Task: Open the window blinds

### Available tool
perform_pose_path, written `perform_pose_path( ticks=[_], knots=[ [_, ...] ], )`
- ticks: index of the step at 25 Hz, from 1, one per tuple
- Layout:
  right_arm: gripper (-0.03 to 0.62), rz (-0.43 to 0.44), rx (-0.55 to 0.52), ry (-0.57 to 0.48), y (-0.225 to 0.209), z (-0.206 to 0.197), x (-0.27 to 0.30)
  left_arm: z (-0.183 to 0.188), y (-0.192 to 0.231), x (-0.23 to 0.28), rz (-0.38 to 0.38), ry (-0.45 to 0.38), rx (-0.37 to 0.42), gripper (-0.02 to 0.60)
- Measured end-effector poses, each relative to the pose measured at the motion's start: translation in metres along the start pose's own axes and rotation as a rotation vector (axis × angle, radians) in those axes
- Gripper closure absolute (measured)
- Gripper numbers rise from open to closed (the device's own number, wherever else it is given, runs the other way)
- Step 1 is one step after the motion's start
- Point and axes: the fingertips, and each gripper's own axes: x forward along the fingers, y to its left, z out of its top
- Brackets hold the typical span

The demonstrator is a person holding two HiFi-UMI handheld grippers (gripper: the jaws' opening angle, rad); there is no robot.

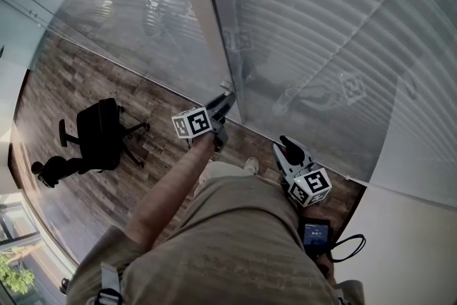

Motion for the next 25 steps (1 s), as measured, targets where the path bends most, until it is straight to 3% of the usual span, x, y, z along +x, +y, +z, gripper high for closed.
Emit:
perform_pose_path(
  ticks=[12, 25],
  knots=[
    [0.475, 0.0, -0.006, 0.003, 0.004, -0.0028, 0.0019, 0.0009, 0.0045, -0.0004, -0.127, -0.066, -0.298, 0.448],
    [0.476, -0.001, -0.006, 0.006, 0.0048, -0.0051, -0.0007, -0.0005, 0.0031, 0.0005, -0.212, -0.095, -0.483, 0.448]
  ],
)
